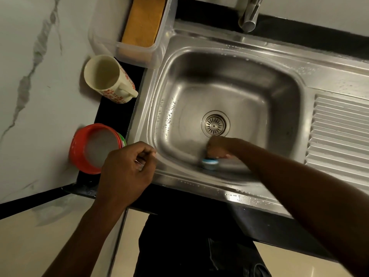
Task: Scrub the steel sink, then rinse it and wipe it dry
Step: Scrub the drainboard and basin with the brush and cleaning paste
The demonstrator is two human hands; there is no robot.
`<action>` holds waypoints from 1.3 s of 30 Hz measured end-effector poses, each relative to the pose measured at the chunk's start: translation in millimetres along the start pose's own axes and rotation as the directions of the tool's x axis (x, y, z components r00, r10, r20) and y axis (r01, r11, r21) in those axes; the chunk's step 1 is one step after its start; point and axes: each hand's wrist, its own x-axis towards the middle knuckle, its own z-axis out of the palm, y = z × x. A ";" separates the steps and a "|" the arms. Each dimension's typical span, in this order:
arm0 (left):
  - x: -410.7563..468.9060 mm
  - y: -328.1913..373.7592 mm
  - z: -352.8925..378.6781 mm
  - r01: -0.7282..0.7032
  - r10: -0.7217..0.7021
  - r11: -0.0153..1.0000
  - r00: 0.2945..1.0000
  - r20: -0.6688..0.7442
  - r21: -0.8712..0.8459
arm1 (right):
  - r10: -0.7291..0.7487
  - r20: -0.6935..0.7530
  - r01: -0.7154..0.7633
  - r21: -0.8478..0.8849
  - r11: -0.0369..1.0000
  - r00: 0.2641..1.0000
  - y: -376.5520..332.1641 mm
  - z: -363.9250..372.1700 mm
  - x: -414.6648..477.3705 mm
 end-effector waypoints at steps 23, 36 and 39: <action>-20.2 10.1 9.7 0.001 -0.002 1.000 0.999 -0.040 -0.029 | 0.145 0.174 -0.167 0.119 0.979 0.974 25.0 -18.8 -31.2; -13.1 26.1 25.8 0.006 -0.006 0.998 1.000 -0.001 -0.062 | 0.045 0.133 -0.036 -0.074 0.997 0.990 59.1 -51.7 -120.6; -11.4 28.5 26.7 -0.008 0.009 0.998 1.000 0.002 -0.057 | 0.163 0.146 -0.142 -0.145 0.979 0.976 77.6 -54.9 -111.6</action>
